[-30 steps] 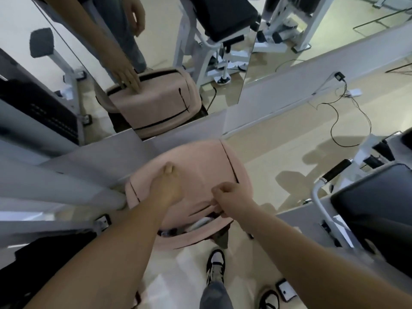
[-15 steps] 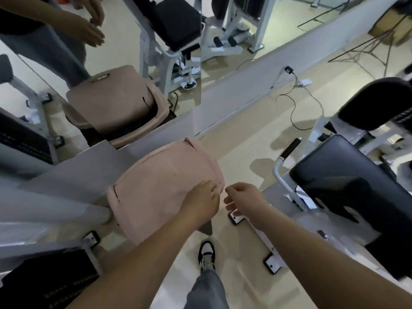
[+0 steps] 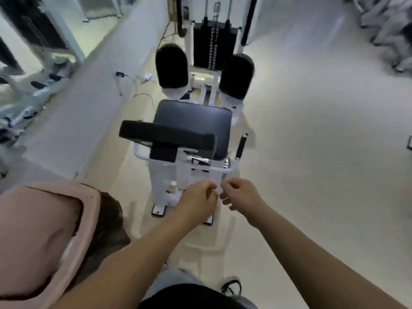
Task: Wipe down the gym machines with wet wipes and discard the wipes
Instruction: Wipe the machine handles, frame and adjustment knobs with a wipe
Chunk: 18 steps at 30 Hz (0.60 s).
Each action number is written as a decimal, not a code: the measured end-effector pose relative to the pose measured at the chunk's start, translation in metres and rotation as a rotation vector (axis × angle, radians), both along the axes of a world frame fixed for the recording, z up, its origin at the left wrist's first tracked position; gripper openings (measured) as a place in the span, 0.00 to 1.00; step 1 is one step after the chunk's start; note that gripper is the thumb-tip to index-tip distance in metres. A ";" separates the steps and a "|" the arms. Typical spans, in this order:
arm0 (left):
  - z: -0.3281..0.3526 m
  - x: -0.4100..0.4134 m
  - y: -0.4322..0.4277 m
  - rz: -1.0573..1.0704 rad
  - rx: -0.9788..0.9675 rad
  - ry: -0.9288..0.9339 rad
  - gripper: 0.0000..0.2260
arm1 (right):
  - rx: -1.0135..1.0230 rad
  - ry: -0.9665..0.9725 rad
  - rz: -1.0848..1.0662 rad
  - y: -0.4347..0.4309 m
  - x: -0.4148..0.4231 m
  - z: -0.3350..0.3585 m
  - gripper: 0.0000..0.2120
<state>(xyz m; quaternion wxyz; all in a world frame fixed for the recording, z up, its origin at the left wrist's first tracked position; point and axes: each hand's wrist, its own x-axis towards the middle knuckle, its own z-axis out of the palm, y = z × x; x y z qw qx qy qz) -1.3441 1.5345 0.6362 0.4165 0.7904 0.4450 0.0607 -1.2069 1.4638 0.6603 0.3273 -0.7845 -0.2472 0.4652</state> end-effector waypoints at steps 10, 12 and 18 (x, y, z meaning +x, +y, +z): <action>0.006 0.227 -0.149 -0.446 -0.128 0.010 0.10 | 0.010 0.126 -0.658 -0.219 0.186 -0.013 0.08; 0.006 0.259 -0.153 -0.496 -0.123 0.034 0.09 | 0.009 0.166 -0.734 -0.234 0.211 -0.018 0.07; -0.001 0.403 -0.159 -0.620 -0.075 0.059 0.08 | 0.085 0.221 -0.952 -0.264 0.329 -0.021 0.08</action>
